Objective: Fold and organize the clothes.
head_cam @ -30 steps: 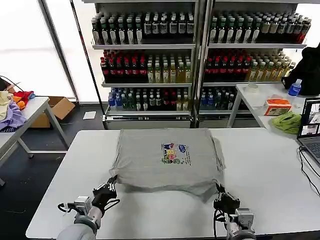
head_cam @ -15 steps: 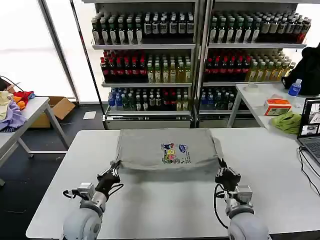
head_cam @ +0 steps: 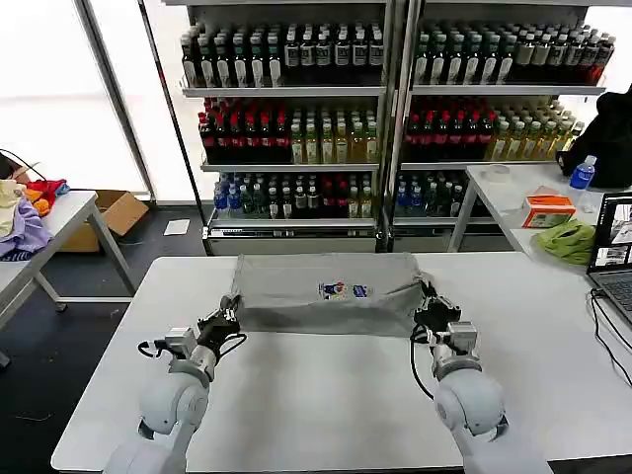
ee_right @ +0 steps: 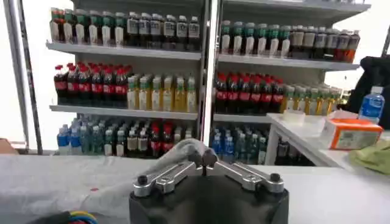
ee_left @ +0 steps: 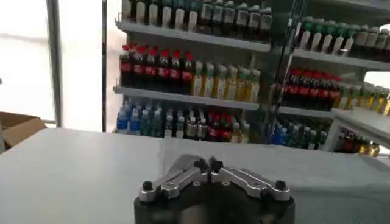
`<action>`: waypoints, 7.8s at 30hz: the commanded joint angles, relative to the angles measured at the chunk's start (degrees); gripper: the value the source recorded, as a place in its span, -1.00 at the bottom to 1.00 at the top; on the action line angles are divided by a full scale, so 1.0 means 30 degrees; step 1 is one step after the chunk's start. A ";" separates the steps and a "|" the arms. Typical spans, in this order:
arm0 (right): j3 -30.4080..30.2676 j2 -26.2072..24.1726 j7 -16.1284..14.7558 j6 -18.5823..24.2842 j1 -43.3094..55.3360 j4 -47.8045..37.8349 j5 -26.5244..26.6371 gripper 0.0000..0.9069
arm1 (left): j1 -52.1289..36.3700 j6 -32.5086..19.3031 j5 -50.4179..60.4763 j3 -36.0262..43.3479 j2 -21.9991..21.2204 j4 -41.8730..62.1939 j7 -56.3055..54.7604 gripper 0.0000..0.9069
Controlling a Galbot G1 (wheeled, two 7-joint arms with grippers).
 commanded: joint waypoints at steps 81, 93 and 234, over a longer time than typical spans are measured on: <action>0.0529 -0.1072 0.3249 -0.2882 -0.1423 -0.0803 0.4951 1.00 | -0.0114 0.3096 0.1171 0.0317 0.0057 0.1360 -0.1958 1.00; 0.0416 -0.0721 0.3036 -0.2867 -0.2231 -0.1189 0.4759 -1.00 | 0.0526 0.3071 0.1410 0.0310 0.0189 0.1241 -0.1851 -0.42; -0.5215 -0.1197 0.0539 -0.2887 0.9527 -0.7641 0.6317 1.00 | 0.0588 0.0282 -0.1365 0.0068 0.5577 -0.0690 0.3046 1.00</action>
